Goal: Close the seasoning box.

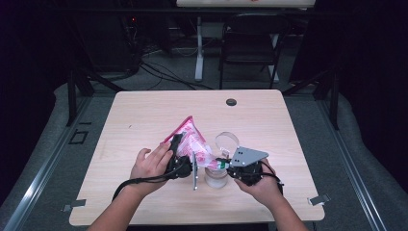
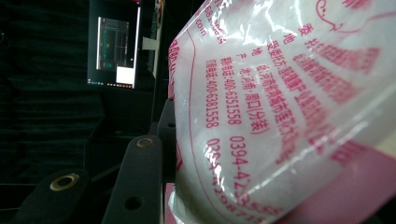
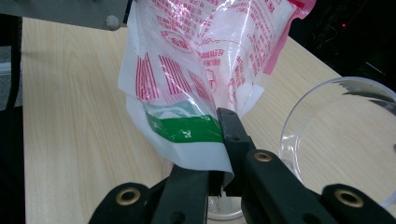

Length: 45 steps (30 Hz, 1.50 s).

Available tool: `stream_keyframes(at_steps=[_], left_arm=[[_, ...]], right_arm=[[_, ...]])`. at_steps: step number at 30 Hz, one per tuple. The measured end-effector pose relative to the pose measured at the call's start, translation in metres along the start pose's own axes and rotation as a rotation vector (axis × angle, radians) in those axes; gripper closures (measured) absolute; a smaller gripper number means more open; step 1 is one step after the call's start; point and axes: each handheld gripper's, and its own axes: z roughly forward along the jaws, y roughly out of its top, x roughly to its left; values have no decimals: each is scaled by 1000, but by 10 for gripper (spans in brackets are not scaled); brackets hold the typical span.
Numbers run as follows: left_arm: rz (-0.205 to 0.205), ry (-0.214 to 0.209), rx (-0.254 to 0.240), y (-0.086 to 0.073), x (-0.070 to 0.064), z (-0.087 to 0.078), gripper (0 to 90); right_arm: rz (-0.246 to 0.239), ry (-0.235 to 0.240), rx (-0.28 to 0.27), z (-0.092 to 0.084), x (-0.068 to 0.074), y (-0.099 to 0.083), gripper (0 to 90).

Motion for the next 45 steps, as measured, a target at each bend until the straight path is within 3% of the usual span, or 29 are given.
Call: stream_keyframes(at_steps=[30, 45], left_arm=[[30, 10, -7, 4, 2, 1, 653], [25, 10, -11, 3, 2, 0, 653]], right_arm=[[3, -4, 18, 3, -2, -5, 900], [3, 1, 21, 5, -1, -5, 900]])
